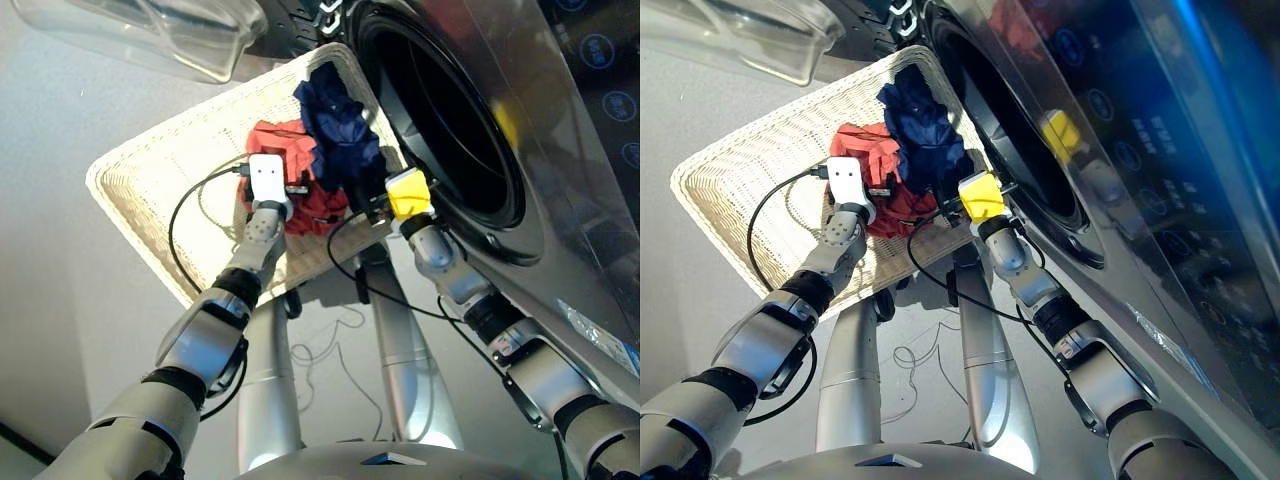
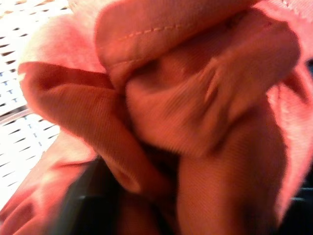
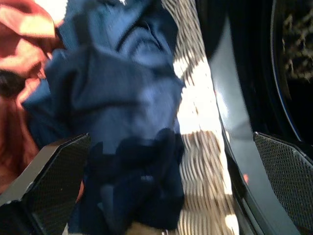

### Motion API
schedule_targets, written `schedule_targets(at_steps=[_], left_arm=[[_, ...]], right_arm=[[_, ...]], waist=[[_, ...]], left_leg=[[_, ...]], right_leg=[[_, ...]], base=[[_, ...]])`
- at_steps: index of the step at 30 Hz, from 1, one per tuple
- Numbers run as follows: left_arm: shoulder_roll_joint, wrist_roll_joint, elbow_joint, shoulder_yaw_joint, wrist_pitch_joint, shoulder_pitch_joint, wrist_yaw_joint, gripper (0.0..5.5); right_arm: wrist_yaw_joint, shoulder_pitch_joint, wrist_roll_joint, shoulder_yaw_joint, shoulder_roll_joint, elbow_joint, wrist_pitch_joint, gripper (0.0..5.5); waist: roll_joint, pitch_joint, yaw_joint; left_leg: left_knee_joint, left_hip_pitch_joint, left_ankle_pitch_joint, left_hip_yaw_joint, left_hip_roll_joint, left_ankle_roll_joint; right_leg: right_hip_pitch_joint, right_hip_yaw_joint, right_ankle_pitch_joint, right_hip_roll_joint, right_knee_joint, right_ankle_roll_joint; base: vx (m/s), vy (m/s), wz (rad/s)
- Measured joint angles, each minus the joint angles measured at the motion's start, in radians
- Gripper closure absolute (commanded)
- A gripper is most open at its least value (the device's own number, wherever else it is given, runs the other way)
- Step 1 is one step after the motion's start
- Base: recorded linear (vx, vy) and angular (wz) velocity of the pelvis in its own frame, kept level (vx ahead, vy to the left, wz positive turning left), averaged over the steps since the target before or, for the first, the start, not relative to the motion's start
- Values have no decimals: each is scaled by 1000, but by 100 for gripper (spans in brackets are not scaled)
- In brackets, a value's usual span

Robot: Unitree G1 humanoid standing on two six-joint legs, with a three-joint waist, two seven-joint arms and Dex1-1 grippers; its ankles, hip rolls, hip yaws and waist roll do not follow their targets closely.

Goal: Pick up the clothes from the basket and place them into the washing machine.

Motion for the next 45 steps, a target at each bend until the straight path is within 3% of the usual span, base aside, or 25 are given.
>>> schedule_targets(at_steps=[6, 10, 14, 17, 19, 22, 23, 28, 31, 45], left_arm=[[0, -5, -2, 8, 0, 2, -13, 550], [-2, -31, -53, 9, -1, 69, -29, 550], [-10, -73, -145, 17, -20, 160, -48, 550], [-17, -112, -234, 16, -29, 209, -70, 550], [-22, -143, -289, 17, -30, 239, -90, 550], [-28, -170, -348, 1, -38, 284, -115, 550], [-27, -187, -383, -4, -38, 298, -127, 550], [-45, -247, -436, -37, -38, 307, -171, 550], [-48, -281, -481, -64, -37, 330, -193, 550], [-51, -475, -610, -141, -3, 350, -227, 550]], right_arm=[[12, 18, 0, -4, 4, 8, 0, 0], [14, 33, 0, -1, 9, 61, 1, 0], [14, 52, -37, 5, 2, 86, 1, 0], [15, 55, -99, 12, -7, 114, 9, 0], [12, 52, -161, 29, -22, 114, 10, 0], [12, 42, -247, 75, -44, 109, 9, 0], [9, 23, -291, 99, -57, 104, 11, 0], [15, -43, -448, 183, -102, 89, 26, 0], [22, -75, -523, 228, -110, 76, 27, 0], [-13, -161, -688, 310, -75, 74, 56, 0]], waist=[[0, 0, 1], [-1, 1, 2], [-4, 2, 22], [-4, 2, 44], [-2, 4, 63], [1, 5, 87], [3, 6, 89], [20, 16, 116], [31, 22, 115], [47, 29, 141]], left_leg=[[-14, 13, 1, 0, -3, 1], [-89, 117, 24, -1, -23, -1], [-211, 265, 65, -2, -49, -3], [-313, 358, 109, -8, -66, -7], [-375, 422, 139, -22, -76, -11], [-457, 525, 167, -32, -81, -14], [-478, 545, 177, -33, -86, -12], [-517, 593, 201, -41, -100, -6], [-520, 608, 205, -56, -106, -3], [-520, 605, 211, -63, -109, -2]], right_leg=[[12, 1, 0, -4, -3, 0], [101, 0, 1, -23, -33, -2], [228, -9, 0, -50, -94, -2], [302, -31, 3, -69, -142, -4], [356, -46, 12, -79, -169, -18], [448, -63, 12, -84, -211, -18], [461, -82, 8, -93, -212, -20], [500, -99, 2, -112, -213, -13], [518, -108, -1, -119, -211, -10], [519, -111, 1, -123, -209, -12]], base=[[0, 0, 0], [0, 0, 0], [2, -17, 99], [21, -29, 237], [20, -28, 230], [-85, -22, 129], [0, 0, 0], [-2, -2, 39], [0, 0, 0], [0, 0, 0]])
